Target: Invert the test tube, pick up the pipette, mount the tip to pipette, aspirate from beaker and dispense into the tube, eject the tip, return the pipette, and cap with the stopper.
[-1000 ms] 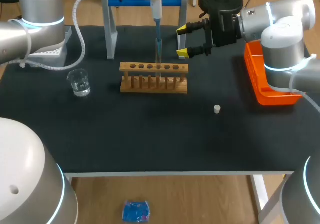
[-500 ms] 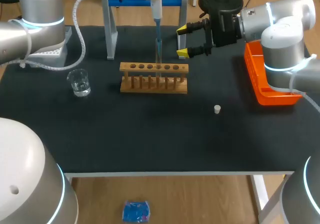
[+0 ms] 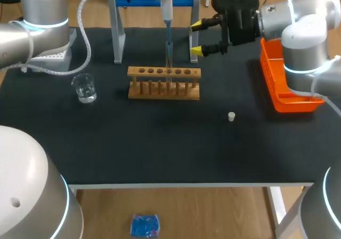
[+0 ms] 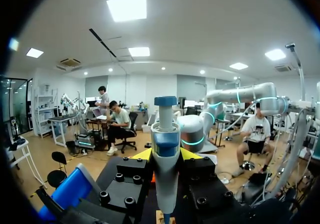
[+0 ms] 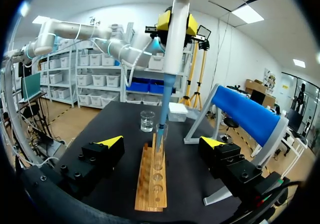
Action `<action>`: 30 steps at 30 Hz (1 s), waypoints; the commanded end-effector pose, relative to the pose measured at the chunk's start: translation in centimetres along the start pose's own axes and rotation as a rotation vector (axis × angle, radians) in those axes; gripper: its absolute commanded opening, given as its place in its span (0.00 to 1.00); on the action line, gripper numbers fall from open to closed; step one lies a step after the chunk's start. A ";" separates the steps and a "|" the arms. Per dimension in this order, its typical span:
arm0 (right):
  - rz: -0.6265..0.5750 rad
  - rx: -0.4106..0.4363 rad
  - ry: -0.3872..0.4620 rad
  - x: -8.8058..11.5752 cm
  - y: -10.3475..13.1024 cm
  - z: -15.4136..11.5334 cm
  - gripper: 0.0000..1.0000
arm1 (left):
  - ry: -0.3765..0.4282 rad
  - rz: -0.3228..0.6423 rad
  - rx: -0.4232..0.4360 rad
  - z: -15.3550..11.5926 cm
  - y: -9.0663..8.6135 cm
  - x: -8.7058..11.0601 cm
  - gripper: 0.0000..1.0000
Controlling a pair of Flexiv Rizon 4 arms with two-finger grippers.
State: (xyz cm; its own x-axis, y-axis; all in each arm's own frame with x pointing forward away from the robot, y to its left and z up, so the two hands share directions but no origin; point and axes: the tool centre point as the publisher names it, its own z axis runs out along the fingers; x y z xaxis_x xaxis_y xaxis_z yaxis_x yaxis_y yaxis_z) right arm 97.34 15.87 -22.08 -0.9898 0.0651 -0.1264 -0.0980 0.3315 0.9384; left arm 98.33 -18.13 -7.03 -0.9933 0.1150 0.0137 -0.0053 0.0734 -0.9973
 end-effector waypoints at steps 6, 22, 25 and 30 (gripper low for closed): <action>0.017 0.073 -0.016 0.7 5.1 -3.8 1.00 | -0.002 0.000 -0.001 0.0 -0.1 0.1 0.00; 0.002 0.117 -0.164 -2.7 14.6 -7.1 1.00 | -0.002 0.000 -0.001 0.0 -0.1 0.1 0.00; 0.017 0.105 -0.176 -3.2 16.1 -7.1 1.00 | -0.002 0.000 -0.001 0.0 -0.1 0.1 0.00; 0.082 0.087 -0.165 -3.7 17.9 -6.8 1.00 | -0.002 0.000 -0.001 0.0 -0.1 0.1 0.00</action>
State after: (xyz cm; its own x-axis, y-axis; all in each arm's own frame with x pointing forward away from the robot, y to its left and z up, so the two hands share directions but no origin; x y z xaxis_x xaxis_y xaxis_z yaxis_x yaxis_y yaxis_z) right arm 98.02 14.77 -3.37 -0.9597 0.2505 -0.1273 -0.0221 0.3843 0.9229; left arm 98.31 -18.13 -7.03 -0.9933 0.1147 0.0138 -0.0053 0.0735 -0.9973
